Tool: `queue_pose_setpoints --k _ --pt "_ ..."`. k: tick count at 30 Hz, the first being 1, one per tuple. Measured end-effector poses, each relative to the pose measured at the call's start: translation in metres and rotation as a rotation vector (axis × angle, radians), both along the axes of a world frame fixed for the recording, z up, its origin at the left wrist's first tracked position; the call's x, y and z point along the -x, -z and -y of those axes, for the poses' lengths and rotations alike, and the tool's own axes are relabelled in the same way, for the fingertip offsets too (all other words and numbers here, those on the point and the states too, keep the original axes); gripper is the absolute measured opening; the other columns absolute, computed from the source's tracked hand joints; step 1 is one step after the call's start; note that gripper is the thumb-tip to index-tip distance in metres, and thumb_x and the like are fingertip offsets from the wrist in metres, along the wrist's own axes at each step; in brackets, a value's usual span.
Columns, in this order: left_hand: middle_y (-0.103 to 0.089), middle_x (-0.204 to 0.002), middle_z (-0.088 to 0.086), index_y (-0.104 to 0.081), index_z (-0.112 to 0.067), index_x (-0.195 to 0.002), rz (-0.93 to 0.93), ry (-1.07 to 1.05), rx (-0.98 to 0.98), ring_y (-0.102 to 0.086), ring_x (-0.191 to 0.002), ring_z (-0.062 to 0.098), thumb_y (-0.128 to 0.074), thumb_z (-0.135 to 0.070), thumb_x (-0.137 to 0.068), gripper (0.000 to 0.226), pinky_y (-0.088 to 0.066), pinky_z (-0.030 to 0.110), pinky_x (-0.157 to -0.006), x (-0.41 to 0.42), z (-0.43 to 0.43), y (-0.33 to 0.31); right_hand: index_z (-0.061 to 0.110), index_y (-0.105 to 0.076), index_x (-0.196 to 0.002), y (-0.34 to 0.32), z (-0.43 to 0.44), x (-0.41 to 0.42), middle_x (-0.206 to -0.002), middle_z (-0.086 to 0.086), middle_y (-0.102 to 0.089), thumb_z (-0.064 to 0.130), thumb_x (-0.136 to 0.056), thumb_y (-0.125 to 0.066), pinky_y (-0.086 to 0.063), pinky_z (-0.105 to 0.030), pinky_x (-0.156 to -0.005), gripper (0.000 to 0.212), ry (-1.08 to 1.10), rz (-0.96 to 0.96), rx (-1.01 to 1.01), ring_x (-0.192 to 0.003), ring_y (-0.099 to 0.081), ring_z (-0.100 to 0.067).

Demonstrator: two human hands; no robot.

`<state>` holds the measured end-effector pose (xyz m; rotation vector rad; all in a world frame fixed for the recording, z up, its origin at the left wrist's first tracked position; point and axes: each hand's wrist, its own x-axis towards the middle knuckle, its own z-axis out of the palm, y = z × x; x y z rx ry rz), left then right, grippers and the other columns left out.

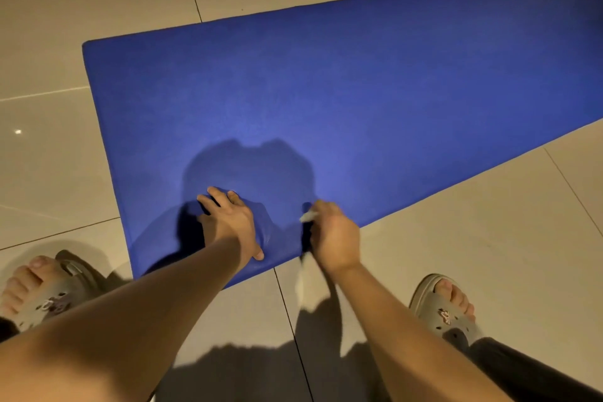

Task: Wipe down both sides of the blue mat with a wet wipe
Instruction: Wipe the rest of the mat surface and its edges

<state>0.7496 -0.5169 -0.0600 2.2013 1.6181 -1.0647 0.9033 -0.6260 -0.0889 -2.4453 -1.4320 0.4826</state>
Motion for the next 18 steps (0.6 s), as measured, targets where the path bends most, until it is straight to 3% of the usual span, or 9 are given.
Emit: queue_pose_setpoints --k 4,6,9,13,16,18 --pt "0.0 -0.159 0.033 0.006 0.0 -0.158 -0.002 -0.002 -0.001 -0.011 -0.146 0.055 -0.08 -0.078 -0.056 0.154 -0.042 0.05 -0.109 0.0 0.001 0.0 0.017 -0.062 -0.116 -0.001 -0.003 -0.083 -0.109 -0.012 -0.062 0.011 -0.091 -0.053 -0.05 -0.041 -0.073 0.027 0.352 0.047 0.043 -0.089 -0.062 -0.036" --pt "0.0 -0.16 0.033 0.005 -0.001 -0.158 0.005 -0.002 -0.006 -0.011 -0.146 0.054 -0.08 -0.077 -0.056 0.153 -0.043 0.049 -0.109 0.0 0.001 0.001 0.015 -0.062 -0.114 -0.002 -0.004 -0.089 -0.107 -0.014 -0.063 0.011 -0.093 -0.052 -0.052 -0.044 -0.076 0.024 0.399 0.025 0.023 -0.088 -0.062 -0.036" --pt "0.0 -0.159 0.034 0.003 -0.001 -0.158 0.016 -0.007 -0.009 -0.013 -0.146 0.054 -0.081 -0.076 -0.055 0.153 -0.043 0.049 -0.108 -0.001 0.001 0.0 0.012 -0.06 -0.112 -0.002 -0.003 -0.045 -0.105 -0.014 -0.064 0.011 -0.088 -0.054 -0.05 -0.042 -0.074 0.025 0.304 -0.072 -0.016 -0.089 -0.063 -0.038" --pt "0.0 -0.159 0.036 0.002 0.0 -0.158 0.034 -0.017 -0.017 -0.013 -0.146 0.055 -0.082 -0.075 -0.057 0.152 -0.042 0.05 -0.11 0.0 0.001 0.001 0.011 -0.058 -0.114 -0.002 0.0 0.025 -0.106 -0.01 -0.063 0.012 -0.084 -0.059 -0.048 -0.039 -0.074 0.03 0.013 -0.169 0.041 -0.089 -0.063 -0.035" --pt "0.0 -0.158 0.037 0.002 0.001 -0.158 0.038 -0.016 -0.019 -0.014 -0.145 0.056 -0.082 -0.075 -0.056 0.152 -0.041 0.051 -0.11 0.0 0.002 0.001 0.015 -0.06 -0.121 0.002 -0.002 0.02 -0.109 -0.008 -0.064 0.013 -0.088 -0.058 -0.047 -0.038 -0.07 0.033 -0.228 -0.051 0.095 -0.087 -0.066 -0.034" --pt "-0.002 -0.157 0.037 0.0 0.002 -0.157 0.037 -0.009 -0.028 -0.015 -0.145 0.056 -0.083 -0.075 -0.055 0.153 -0.042 0.051 -0.109 0.0 0.002 0.002 0.019 -0.064 -0.121 0.006 -0.007 -0.007 -0.109 -0.008 -0.066 0.013 -0.087 -0.06 -0.048 -0.037 -0.067 0.035 -0.254 0.016 0.092 -0.083 -0.067 -0.034"
